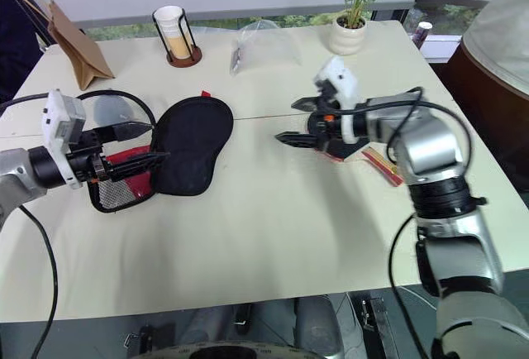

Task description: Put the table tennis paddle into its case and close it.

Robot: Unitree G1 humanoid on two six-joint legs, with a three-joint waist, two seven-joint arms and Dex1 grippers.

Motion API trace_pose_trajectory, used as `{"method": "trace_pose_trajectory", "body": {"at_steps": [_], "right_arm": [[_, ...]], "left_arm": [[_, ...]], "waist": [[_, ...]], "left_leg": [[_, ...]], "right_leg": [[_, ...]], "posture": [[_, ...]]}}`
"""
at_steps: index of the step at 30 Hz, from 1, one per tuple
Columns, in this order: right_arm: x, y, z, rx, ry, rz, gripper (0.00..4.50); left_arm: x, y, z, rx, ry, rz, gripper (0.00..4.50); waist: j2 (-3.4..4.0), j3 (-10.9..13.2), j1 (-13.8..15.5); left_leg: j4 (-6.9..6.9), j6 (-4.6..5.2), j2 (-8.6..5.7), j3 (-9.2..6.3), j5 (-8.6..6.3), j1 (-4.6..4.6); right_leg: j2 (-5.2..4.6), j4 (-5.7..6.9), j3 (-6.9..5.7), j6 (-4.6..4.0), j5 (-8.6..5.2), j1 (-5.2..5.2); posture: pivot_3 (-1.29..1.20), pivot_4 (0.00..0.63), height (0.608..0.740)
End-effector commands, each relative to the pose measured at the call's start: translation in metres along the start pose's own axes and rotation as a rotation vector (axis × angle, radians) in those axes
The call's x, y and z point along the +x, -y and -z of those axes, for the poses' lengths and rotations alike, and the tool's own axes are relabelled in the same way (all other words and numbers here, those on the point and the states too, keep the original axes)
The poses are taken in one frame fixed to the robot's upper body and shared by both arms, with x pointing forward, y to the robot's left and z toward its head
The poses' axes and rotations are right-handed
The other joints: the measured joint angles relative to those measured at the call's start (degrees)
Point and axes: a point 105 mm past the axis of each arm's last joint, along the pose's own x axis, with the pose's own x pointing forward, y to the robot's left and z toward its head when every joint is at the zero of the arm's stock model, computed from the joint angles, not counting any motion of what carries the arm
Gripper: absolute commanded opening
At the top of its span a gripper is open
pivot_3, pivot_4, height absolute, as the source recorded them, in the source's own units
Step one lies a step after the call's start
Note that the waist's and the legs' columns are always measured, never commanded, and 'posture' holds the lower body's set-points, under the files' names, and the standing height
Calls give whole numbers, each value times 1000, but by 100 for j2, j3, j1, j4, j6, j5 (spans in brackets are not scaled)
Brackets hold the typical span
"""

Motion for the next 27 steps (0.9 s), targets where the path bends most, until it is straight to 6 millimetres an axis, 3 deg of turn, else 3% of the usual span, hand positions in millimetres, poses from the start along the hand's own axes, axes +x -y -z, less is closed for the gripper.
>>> {"method": "trace_pose_trajectory", "body": {"at_steps": [1, 5, 12, 27], "right_arm": [[26, -9, -11, 3, -9, 1, 4376], [67, -23, -1, 60, -68, -6, 4376], [114, -43, 19, 155, -178, -4, 4376], [174, -74, 26, 230, -219, -20, 4376]], "left_arm": [[-8, -6, -13, 57, 26, -38, 4025], [-11, -6, -14, 59, 28, -46, 4025], [-11, -6, -14, 67, 27, -50, 4025], [-11, -4, -15, 85, 20, -53, 4025]], "waist": [[0, 0, 5], [-1, 0, 6], [-1, -1, -3], [-5, -3, -168]], "left_leg": [[0, 0, 0, 0, 0, 0], [1, -1, -2, 0, 0, 1], [1, -7, -5, -3, 4, 2], [-33, -41, 0, -12, 24, 50]], "right_leg": [[1, 1, 0, 0, 0, -1], [2, 2, 0, 0, 0, 0], [2, 17, 0, -1, 0, -6], [13, 53, 4, -16, -8, -2]], "posture": [[0, 150, 740], [0, 150, 740], [0, 150, 740], [0, 150, 740]]}}
